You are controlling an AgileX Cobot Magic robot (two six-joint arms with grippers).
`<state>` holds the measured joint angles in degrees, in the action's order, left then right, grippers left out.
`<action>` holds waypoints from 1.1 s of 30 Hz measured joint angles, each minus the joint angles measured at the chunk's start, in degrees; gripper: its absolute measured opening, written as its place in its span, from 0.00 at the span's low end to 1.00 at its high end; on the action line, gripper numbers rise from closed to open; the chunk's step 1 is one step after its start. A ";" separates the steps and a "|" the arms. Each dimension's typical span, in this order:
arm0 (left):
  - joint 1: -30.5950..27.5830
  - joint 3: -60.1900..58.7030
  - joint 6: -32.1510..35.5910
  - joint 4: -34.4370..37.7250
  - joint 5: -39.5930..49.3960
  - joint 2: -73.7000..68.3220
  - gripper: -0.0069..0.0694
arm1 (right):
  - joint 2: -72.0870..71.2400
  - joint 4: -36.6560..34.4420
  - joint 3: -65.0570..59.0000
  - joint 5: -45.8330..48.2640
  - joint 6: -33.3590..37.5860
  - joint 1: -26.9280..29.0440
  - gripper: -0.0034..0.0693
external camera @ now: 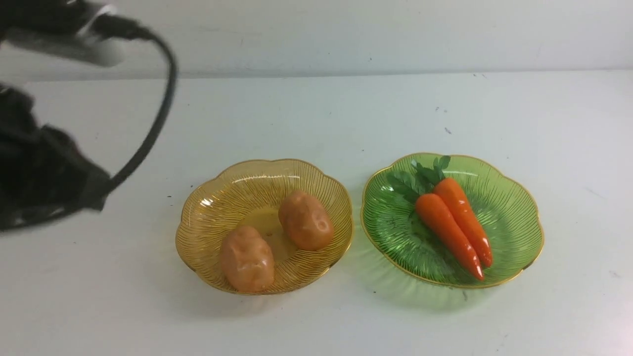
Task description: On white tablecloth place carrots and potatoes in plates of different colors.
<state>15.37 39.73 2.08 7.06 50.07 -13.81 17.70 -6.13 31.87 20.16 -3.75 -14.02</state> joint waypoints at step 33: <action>-10.98 -29.34 1.76 -3.92 -30.82 12.05 0.09 | 0.00 0.12 0.00 0.00 0.00 0.00 0.03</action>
<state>4.38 10.39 3.84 3.14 19.25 -1.76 17.70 -6.01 31.87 20.16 -3.75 -14.02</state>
